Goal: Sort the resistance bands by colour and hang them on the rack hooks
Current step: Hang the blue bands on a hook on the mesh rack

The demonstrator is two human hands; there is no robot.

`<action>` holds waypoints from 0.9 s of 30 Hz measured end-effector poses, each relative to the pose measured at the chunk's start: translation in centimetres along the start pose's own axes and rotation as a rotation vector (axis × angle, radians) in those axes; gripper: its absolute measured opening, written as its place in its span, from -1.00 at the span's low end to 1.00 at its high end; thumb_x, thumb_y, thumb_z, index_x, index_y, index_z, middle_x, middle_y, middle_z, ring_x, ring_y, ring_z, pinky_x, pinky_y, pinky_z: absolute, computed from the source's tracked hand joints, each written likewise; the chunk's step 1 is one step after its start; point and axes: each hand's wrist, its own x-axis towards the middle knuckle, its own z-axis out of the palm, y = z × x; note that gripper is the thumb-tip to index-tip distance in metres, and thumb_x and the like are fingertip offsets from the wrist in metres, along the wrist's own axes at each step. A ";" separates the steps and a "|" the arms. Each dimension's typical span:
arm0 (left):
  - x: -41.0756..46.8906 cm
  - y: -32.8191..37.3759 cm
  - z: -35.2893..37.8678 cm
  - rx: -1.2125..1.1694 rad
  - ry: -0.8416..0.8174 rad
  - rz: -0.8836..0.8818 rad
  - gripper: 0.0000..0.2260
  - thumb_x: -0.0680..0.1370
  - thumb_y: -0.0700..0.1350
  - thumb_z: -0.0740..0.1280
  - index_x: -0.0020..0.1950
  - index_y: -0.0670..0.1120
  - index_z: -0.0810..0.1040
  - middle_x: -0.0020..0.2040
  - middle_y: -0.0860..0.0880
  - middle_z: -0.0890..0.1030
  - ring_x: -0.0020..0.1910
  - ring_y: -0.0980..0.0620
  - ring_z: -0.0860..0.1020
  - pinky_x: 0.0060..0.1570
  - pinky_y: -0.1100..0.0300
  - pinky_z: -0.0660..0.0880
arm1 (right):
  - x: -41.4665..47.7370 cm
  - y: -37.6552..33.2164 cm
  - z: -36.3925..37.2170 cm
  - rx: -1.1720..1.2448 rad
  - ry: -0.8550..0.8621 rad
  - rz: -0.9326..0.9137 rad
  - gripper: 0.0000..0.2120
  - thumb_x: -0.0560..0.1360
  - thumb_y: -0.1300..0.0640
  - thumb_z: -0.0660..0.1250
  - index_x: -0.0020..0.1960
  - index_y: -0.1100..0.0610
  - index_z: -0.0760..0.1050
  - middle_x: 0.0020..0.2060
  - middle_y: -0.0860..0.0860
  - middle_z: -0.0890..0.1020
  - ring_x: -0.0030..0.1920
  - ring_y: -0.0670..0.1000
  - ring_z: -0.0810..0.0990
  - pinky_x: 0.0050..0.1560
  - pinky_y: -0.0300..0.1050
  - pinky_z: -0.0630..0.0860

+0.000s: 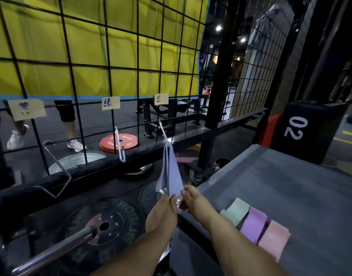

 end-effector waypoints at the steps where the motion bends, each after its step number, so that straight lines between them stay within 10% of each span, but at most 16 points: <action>1: 0.0 0.0 0.2 0.008 -0.002 -0.003 -0.65 0.64 0.17 -0.04 0.13 -0.01 0.41 0.03 -0.04 0.58 -0.02 -0.06 0.53 -0.10 0.11 0.39 | -0.2 0.1 -0.2 -0.016 0.031 -0.014 -0.87 0.64 0.14 0.17 0.05 0.00 0.49 -0.30 -0.04 0.55 -0.29 -0.11 0.51 -0.31 -0.44 0.41; 6: 0.1 0.1 1.6 0.052 -0.086 -0.022 -0.60 0.65 0.15 -0.08 0.20 -0.05 0.41 0.11 -0.10 0.59 0.12 -0.11 0.55 0.04 0.08 0.45 | -0.1 1.8 -2.8 -0.237 0.212 -0.009 -0.85 0.59 0.07 0.26 -0.15 -0.03 0.52 -0.34 -0.10 0.56 -0.24 -0.06 0.53 -0.11 -0.21 0.46; 13: 0.2 -0.7 4.3 0.177 -0.249 0.013 -0.59 0.67 0.10 -0.06 0.26 -0.12 0.41 0.25 -0.14 0.52 0.26 -0.14 0.47 0.12 0.08 0.38 | -1.5 5.0 -8.6 -0.967 0.330 0.253 -0.77 0.57 0.16 0.13 0.07 -0.05 0.53 0.01 -0.03 0.59 0.18 0.14 0.55 0.08 -0.15 0.46; 21: -0.3 1.1 4.8 0.158 -0.323 0.034 -0.61 0.66 0.12 0.01 0.15 -0.13 0.46 0.19 -0.16 0.55 0.20 -0.14 0.50 0.18 0.07 0.39 | -3.2 6.4 -9.7 -1.001 0.249 0.465 -0.65 0.55 -0.24 0.12 0.26 -0.15 0.41 0.27 -0.05 0.50 0.30 0.05 0.41 0.27 -0.02 0.32; 27: -0.2 1.4 5.7 0.119 -0.347 0.039 -0.67 0.64 0.18 0.03 -0.10 -0.05 0.32 0.08 -0.20 0.56 0.12 -0.21 0.51 0.01 0.09 0.39 | -3.3 6.9 -9.7 -0.998 0.336 0.482 -0.72 0.59 -0.07 0.05 0.12 -0.06 0.50 0.13 -0.03 0.60 0.17 0.06 0.51 0.12 -0.06 0.34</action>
